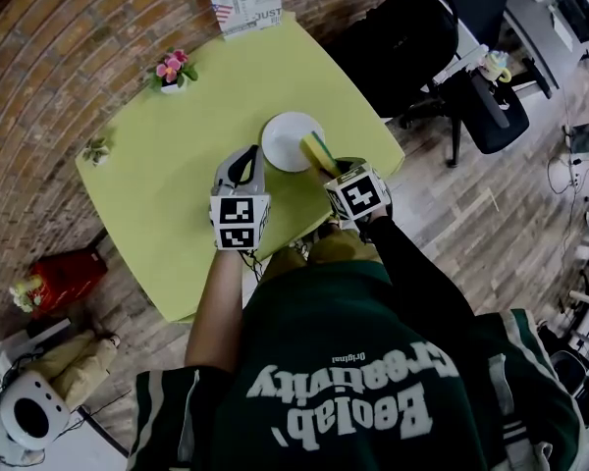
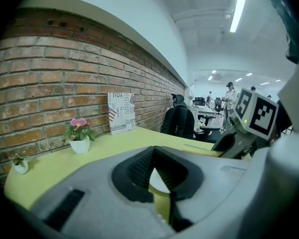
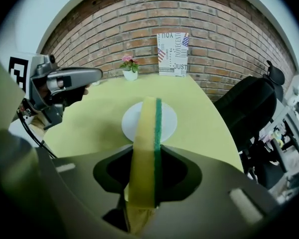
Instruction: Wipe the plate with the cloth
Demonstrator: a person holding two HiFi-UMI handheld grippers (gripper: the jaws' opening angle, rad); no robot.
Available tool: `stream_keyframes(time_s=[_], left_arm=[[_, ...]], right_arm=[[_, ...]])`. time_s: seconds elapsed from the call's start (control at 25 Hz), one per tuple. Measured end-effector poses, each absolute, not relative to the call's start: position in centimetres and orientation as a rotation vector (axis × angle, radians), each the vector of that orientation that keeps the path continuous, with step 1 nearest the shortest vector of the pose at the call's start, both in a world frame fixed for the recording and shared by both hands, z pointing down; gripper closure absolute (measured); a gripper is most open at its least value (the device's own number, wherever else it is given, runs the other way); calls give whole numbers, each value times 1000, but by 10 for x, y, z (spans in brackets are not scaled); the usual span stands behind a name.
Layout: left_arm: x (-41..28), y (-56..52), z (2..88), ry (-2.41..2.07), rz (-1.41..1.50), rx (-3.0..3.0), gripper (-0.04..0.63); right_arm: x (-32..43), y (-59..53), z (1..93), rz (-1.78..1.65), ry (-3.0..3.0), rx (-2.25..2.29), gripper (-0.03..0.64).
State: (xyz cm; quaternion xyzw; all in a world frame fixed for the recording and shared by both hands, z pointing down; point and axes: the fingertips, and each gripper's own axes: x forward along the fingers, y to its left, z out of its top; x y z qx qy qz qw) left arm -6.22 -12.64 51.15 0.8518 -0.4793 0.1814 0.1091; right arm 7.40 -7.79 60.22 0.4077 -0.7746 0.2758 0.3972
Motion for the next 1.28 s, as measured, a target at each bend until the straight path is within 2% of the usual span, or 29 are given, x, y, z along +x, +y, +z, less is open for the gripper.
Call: stream_keyframes(time_s=[0.44,0.96,1.28], left_arm=[[-71,-119,511,-1423,535,2496,589],[-68,-120,510,-1408,531,2517,589],[-61,-123,510,-1398,529,2528,589]], right_arm=[[3,-44,608,622,-2043,783,476],[54,-64,613,713,-1954,987,472],[85,-74,615,630,-1914,1055,471]])
